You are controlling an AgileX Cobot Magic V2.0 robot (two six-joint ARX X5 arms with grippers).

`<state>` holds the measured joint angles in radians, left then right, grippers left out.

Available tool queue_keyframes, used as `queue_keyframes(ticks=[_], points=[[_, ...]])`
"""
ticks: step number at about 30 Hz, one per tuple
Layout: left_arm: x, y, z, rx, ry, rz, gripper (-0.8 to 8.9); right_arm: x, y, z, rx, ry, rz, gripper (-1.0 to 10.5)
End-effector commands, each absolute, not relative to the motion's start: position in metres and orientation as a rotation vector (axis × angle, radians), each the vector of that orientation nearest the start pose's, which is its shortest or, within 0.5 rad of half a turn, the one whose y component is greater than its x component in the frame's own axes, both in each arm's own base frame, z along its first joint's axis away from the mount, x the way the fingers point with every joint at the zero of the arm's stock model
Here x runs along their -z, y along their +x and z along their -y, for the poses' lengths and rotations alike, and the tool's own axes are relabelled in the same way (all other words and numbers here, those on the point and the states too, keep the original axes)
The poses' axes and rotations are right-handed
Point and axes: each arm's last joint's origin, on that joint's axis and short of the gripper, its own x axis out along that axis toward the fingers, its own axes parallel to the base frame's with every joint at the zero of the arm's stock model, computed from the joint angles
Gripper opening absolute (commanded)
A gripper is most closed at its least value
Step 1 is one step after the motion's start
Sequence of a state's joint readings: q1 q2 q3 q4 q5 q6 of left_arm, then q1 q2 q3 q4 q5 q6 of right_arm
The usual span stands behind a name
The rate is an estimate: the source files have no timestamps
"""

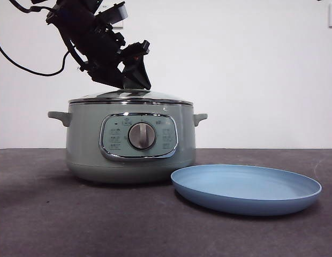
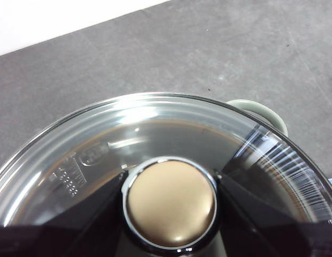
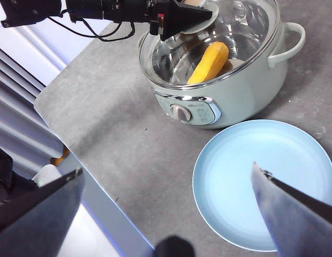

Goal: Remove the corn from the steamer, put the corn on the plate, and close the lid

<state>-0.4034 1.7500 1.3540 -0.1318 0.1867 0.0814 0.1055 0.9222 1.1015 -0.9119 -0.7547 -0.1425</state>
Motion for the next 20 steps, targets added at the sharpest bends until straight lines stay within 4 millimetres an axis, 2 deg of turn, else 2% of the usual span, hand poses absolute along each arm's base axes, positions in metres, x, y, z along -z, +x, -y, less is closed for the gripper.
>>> queue_keyframes(ticks=[1, 3, 9, 20], points=[[-0.267, 0.365, 0.162, 0.599, 0.137, -0.556, 0.21, -0.358, 0.155, -0.036, -0.868, 0.104, -0.643, 5.4], [-0.267, 0.364, 0.162, 0.600, 0.137, -0.555, -0.15, -0.358, 0.155, -0.036, -0.867, 0.103, -0.641, 5.4], [-0.273, 0.363, 0.161, 0.600, 0.133, -0.525, -0.09, -0.359, 0.155, -0.036, -0.867, 0.102, -0.638, 5.4], [-0.312, 0.357, 0.159, 0.605, 0.123, -0.433, -0.08, -0.358, 0.157, -0.037, -0.864, 0.103, -0.645, 5.4]])
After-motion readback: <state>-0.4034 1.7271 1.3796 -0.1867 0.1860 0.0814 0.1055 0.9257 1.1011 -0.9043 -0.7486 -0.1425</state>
